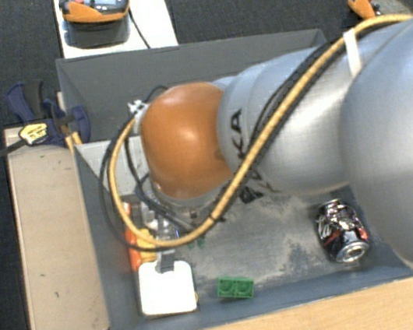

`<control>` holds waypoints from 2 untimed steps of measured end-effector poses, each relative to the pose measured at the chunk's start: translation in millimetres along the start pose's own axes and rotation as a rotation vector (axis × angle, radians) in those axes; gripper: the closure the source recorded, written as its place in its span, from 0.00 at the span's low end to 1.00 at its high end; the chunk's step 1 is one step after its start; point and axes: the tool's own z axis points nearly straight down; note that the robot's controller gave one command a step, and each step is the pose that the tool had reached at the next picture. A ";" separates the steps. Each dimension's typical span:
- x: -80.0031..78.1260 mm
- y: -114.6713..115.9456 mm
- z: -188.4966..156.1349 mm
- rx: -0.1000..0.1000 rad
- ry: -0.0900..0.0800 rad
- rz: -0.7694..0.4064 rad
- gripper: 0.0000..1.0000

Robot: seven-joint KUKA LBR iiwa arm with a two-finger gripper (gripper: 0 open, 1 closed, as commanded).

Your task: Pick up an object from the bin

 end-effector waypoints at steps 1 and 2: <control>10.1 2.2 8.7 0.002 0.003 -0.018 0.00; 33.0 8.5 104.1 -0.001 -0.001 -0.378 0.00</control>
Offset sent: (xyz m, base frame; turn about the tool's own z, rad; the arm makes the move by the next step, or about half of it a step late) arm -0.0347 0.0093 -0.1030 -0.3789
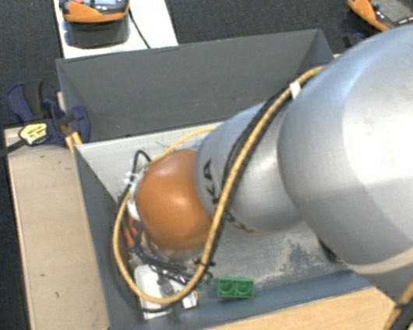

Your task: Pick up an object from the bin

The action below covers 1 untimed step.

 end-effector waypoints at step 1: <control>-4.9 -0.2 3.5 0.003 -0.041 -0.123 1.00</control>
Offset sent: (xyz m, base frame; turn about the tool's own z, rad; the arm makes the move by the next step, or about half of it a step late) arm 0.0000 0.0000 0.0000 0.0000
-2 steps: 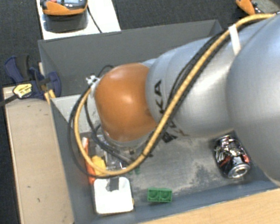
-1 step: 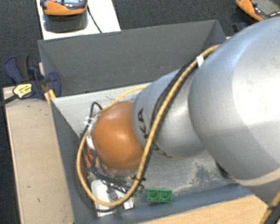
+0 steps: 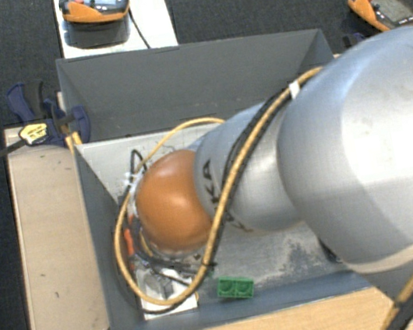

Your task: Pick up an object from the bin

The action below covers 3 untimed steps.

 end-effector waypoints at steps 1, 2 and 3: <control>0.4 0.3 -5.1 0.000 -0.003 -0.034 1.00; 3.1 1.4 -46.3 -0.002 0.015 -0.029 1.00; 1.0 1.2 -76.0 -0.002 0.013 -0.030 1.00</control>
Offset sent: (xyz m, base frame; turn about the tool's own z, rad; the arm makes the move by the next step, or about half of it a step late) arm -0.0005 0.0000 0.0930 -0.0185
